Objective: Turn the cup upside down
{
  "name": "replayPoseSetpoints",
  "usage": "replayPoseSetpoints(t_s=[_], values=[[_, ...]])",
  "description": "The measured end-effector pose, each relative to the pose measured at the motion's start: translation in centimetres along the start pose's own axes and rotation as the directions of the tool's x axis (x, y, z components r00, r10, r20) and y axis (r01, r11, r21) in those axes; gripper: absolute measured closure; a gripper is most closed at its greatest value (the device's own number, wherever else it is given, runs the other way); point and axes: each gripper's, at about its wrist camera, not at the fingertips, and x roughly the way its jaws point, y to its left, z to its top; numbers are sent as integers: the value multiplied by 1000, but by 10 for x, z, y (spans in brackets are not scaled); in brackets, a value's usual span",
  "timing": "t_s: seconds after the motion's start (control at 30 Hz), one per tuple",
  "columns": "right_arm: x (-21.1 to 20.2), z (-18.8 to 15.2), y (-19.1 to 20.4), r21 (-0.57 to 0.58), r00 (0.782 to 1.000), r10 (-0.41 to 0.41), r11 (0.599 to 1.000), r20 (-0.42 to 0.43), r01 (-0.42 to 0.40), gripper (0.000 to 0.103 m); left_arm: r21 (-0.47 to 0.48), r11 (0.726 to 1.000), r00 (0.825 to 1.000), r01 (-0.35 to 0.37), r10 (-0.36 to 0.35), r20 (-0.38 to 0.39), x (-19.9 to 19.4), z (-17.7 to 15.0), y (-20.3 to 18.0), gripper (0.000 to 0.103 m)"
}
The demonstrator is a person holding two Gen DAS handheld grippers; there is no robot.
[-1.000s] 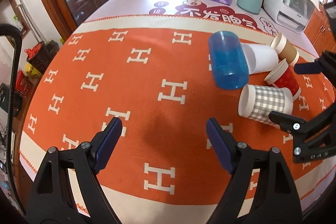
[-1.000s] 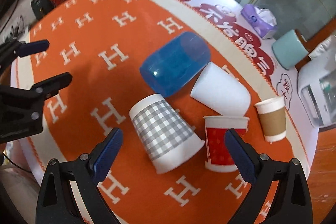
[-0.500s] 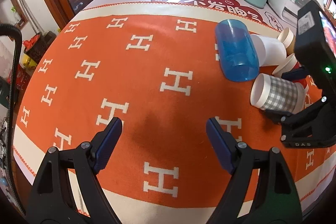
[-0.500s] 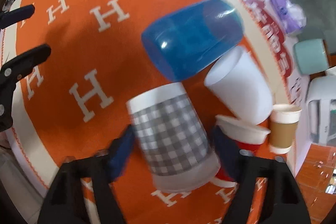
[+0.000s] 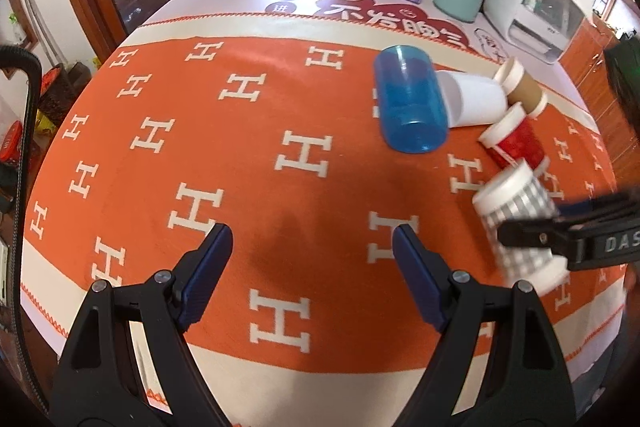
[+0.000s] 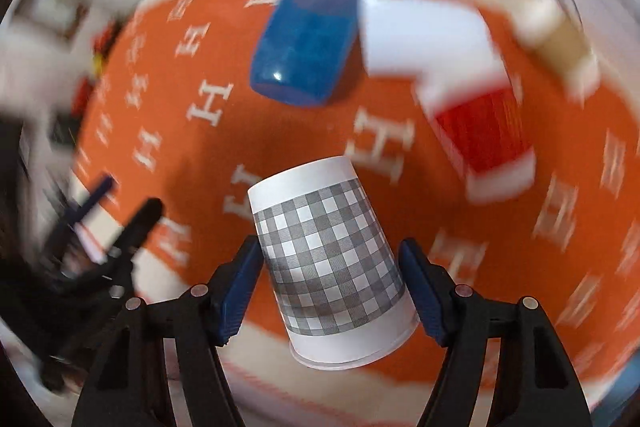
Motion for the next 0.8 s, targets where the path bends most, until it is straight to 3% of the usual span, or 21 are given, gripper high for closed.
replayPoseSetpoints(t_s=[0.1,0.2,0.37,0.57,0.7,0.8], values=[[3,-43,-24,208,992,126,970,22,-128,32,8,1000,1000,9,-9,3,-8,-4,-5,22],[10,-75,-44,353,977,199,911,83,-215,32,19,1000,1000,16,-16,-8,-11,-10,-10,23],[22,-104,-61,469,956,246,833,163,-294,32,46,999,999,29,-27,-42,-10,-20,-21,23],[31,-105,-66,479,962,228,834,154,-274,31,72,997,996,39,-33,-77,-6,-32,-29,23],[29,-104,-65,465,957,225,837,184,-286,13,72,995,993,63,-55,-107,-2,-36,-31,23],[27,-106,-69,454,952,233,839,200,-301,13,74,994,989,86,-76,-129,0,-36,-35,23]])
